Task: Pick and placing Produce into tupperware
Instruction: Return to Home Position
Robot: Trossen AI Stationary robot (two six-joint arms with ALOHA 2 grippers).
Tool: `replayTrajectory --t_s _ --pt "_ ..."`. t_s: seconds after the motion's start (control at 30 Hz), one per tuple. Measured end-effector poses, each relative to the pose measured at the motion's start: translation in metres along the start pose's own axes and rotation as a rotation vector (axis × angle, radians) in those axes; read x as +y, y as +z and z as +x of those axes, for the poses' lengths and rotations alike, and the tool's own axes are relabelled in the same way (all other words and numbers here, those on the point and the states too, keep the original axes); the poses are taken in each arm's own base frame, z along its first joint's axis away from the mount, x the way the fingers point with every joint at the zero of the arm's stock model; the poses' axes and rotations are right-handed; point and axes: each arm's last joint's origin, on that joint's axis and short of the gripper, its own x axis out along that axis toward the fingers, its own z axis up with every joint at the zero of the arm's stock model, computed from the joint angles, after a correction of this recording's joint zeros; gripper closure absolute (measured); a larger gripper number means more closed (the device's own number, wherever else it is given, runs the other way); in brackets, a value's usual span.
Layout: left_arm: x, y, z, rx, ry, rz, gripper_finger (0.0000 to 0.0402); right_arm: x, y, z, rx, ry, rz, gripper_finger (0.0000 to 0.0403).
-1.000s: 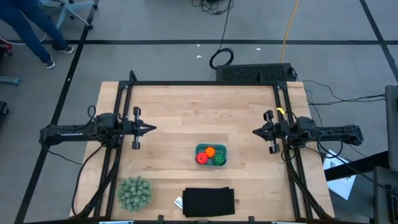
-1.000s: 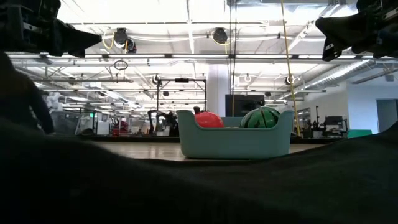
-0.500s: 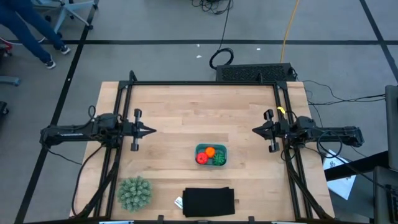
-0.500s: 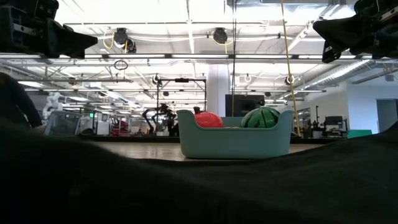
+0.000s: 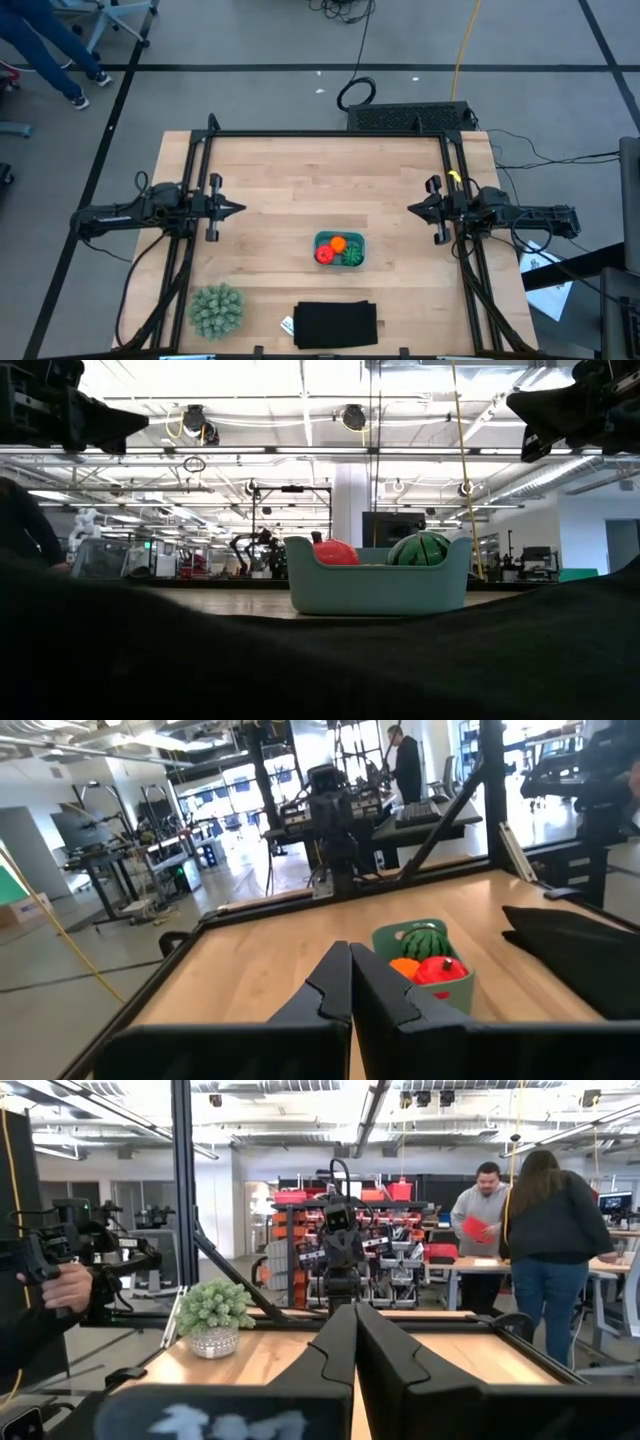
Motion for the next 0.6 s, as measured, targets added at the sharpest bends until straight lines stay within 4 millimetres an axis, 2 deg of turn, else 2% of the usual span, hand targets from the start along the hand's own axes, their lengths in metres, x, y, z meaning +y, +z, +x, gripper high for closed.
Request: replayTrajectory --t_s 0.6 --pt "-0.0006 -0.0025 0.0004 0.028 -0.007 -0.028 0.0394 -0.0001 -0.0011 0.0 0.011 -0.001 -0.041 0.0403"
